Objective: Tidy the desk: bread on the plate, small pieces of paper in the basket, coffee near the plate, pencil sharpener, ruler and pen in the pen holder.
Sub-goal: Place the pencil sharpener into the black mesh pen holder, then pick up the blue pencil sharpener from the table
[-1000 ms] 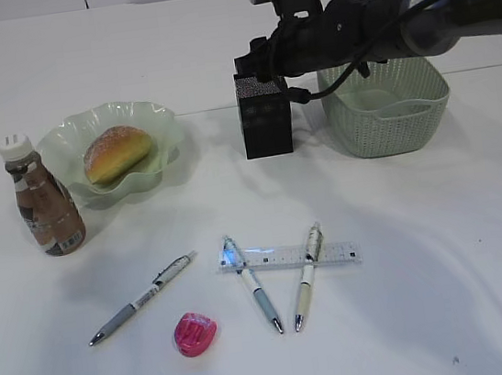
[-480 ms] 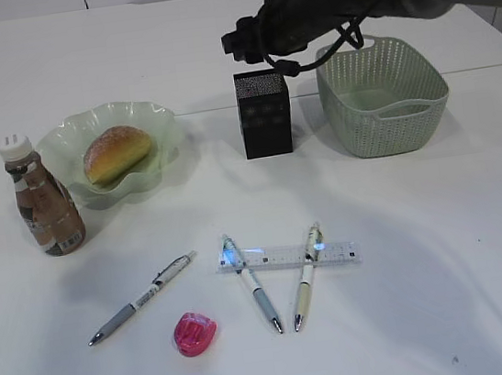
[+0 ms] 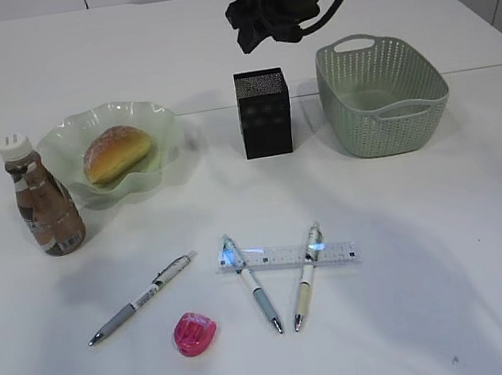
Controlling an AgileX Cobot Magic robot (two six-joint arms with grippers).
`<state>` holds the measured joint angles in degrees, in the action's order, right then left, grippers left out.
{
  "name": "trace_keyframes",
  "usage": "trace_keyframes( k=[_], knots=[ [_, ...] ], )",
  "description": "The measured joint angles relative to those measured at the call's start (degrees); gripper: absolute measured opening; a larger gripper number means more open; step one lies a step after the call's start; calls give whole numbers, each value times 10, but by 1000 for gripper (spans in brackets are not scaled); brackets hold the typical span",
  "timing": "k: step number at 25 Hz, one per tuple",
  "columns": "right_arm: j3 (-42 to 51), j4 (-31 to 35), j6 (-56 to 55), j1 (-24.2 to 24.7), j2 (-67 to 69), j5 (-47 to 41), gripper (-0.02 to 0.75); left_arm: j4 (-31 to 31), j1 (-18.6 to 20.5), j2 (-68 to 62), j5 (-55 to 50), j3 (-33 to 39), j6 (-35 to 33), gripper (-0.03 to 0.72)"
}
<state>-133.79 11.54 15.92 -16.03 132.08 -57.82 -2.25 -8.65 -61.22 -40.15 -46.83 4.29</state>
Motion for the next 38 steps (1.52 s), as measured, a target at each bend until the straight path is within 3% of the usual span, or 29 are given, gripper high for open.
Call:
trace_keyframes(
  k=[3,4,12,18,25,29,38],
  knots=[
    [-21,-4,-2,0,0,-49,426,0,0,0,-16,0,0,525],
    [-47,-11,-9,0,0,-111,426,0,0,0,-23,0,0,525],
    [-59,-17,-45,0,-6,-136,426,-10,0,0,-96,-35,0,525],
    [64,-19,-88,0,-110,-138,426,-22,0,0,-167,-101,0,525],
    [218,22,-97,0,-222,-138,426,-22,0,0,-271,-108,0,525],
    [257,35,-97,-5,-254,-138,426,-22,0,0,-301,-108,0,525],
    [292,25,-117,-103,-292,-140,426,-13,0,0,-308,-109,0,525]
  ],
)
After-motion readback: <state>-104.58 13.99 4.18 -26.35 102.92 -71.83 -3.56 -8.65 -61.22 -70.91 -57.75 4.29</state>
